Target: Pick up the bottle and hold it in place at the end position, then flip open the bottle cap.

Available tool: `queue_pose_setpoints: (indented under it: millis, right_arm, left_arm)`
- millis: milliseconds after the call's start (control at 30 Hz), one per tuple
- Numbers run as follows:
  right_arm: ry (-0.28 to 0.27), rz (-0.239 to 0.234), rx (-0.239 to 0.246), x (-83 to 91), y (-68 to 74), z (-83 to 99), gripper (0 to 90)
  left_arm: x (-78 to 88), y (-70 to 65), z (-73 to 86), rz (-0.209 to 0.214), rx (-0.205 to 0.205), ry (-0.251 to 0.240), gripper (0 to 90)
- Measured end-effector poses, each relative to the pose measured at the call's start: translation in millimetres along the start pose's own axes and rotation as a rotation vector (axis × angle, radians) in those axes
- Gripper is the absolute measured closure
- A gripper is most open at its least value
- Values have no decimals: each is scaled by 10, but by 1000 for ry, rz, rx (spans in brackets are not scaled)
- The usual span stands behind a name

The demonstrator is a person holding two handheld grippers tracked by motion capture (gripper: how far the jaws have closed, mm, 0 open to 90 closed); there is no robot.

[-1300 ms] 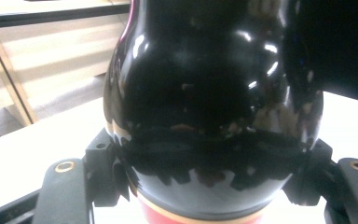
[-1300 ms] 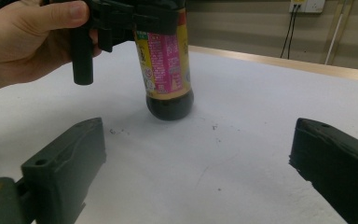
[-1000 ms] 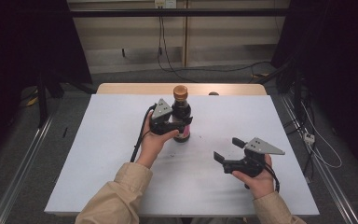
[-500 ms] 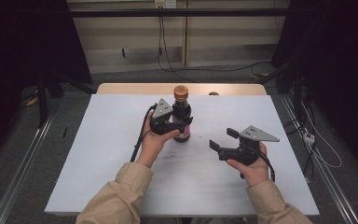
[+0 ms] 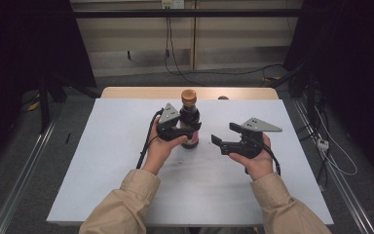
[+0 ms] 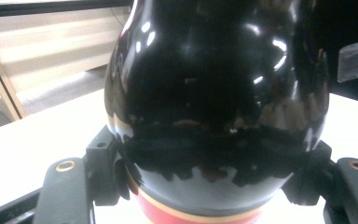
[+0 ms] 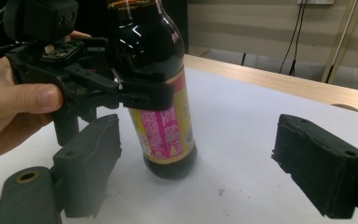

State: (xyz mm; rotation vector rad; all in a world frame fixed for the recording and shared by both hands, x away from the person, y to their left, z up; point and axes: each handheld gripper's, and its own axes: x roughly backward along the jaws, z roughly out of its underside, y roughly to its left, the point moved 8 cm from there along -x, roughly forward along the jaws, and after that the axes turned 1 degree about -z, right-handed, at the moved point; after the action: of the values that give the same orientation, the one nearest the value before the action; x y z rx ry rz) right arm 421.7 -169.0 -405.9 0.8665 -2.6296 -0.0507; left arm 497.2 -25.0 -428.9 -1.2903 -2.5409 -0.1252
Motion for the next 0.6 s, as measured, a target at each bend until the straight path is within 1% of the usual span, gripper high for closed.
queue_pose_setpoints:
  millis: [100,200,533,600]
  right_arm:
    - [-3,1,9,-34,4,-46,144]
    - [-17,18,0,-60,-20,-96,127]
    - [-1,25,-3,-129,-61,-174,130]
    - [0,20,8,-156,-54,-197,146]
  left_arm:
    - [-2,-8,2,-5,4,-5,302]
    - [-4,-4,5,-2,5,-2,302]
    - [-5,0,12,4,29,-2,299]
    - [-5,2,22,12,41,3,292]
